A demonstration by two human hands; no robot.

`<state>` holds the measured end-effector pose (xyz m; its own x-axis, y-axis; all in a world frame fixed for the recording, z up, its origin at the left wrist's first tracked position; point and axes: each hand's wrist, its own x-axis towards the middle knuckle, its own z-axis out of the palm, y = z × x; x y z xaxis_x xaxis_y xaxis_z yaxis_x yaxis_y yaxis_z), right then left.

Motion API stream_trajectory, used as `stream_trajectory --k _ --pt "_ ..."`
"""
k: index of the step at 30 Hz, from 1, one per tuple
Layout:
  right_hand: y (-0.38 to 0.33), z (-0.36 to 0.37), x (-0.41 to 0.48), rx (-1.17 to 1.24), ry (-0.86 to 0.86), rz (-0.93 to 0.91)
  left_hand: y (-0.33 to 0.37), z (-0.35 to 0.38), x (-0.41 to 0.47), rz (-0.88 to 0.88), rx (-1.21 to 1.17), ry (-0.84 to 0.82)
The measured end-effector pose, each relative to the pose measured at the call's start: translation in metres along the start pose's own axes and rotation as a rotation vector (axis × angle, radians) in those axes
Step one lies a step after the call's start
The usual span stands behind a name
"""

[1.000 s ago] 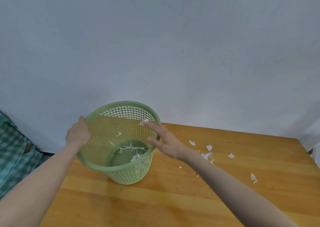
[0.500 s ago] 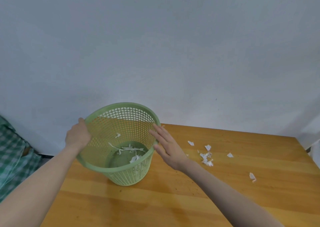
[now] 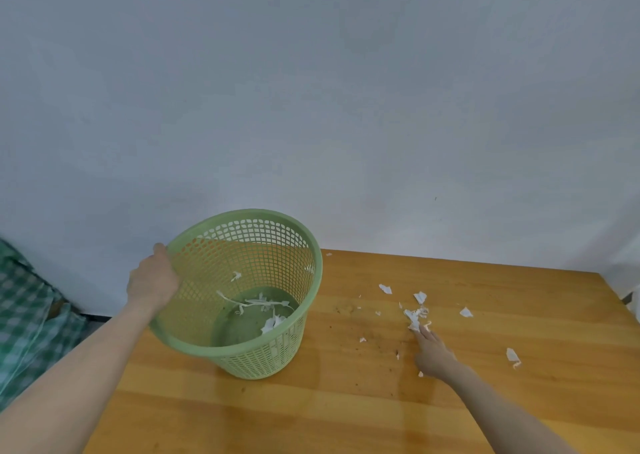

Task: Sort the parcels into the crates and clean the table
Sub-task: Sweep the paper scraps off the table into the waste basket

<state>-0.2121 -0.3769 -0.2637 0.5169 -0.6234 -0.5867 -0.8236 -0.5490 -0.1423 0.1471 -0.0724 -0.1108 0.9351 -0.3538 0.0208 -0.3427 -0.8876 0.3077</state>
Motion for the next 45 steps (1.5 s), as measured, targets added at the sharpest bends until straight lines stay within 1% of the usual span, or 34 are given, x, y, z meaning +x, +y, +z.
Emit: stream_trajectory --k 4,6,9,15,20,23,26,28,31,34,36,39,41,43,45 --pt "0.006 -0.008 0.009 -0.023 -0.050 0.020 0.000 -0.001 -0.001 -0.005 -0.003 -0.004" --pt "0.006 -0.010 0.013 -0.003 -0.035 0.025 0.002 -0.002 -0.003 -0.010 0.003 -0.003" --pt "0.007 -0.011 0.013 0.004 0.037 0.019 0.004 -0.004 -0.005 -0.009 0.009 0.002" --pt "0.017 -0.005 0.012 -0.017 -0.029 -0.015 0.002 -0.002 -0.001 -0.014 0.030 0.000" --pt "0.026 -0.004 0.005 0.063 0.016 -0.018 -0.001 0.002 0.001 -0.011 0.030 0.002" --pt "0.032 -0.011 0.000 0.195 0.089 -0.002 -0.002 0.002 0.002 -0.009 0.031 0.004" --pt "0.035 -0.024 -0.005 0.474 0.171 0.091 -0.002 0.002 0.002 -0.004 0.030 0.013" --pt "0.037 -0.033 -0.008 0.598 0.173 0.155 -0.002 0.003 0.002 0.001 0.020 0.018" --pt "0.039 -0.038 -0.009 0.676 0.137 0.201 -0.003 0.003 0.002 0.012 0.012 0.021" --pt "0.037 -0.042 -0.009 0.700 0.146 0.229 -0.003 0.004 0.003 0.008 0.015 0.021" --pt "0.037 -0.044 -0.008 0.729 0.147 0.219 -0.004 0.005 0.004 0.008 0.028 0.019" --pt "0.034 -0.047 -0.007 0.650 0.149 0.228 -0.005 0.006 0.005 0.001 0.035 0.016" --pt "0.024 -0.056 -0.011 0.723 0.160 0.189 -0.004 0.006 0.005 -0.001 0.036 0.016" --pt "0.003 -0.074 -0.022 0.846 0.248 0.132 -0.005 0.007 0.006 -0.003 0.032 0.018" --pt "-0.022 -0.099 -0.033 0.931 0.332 0.035 -0.004 0.007 0.006 -0.009 0.029 0.019"
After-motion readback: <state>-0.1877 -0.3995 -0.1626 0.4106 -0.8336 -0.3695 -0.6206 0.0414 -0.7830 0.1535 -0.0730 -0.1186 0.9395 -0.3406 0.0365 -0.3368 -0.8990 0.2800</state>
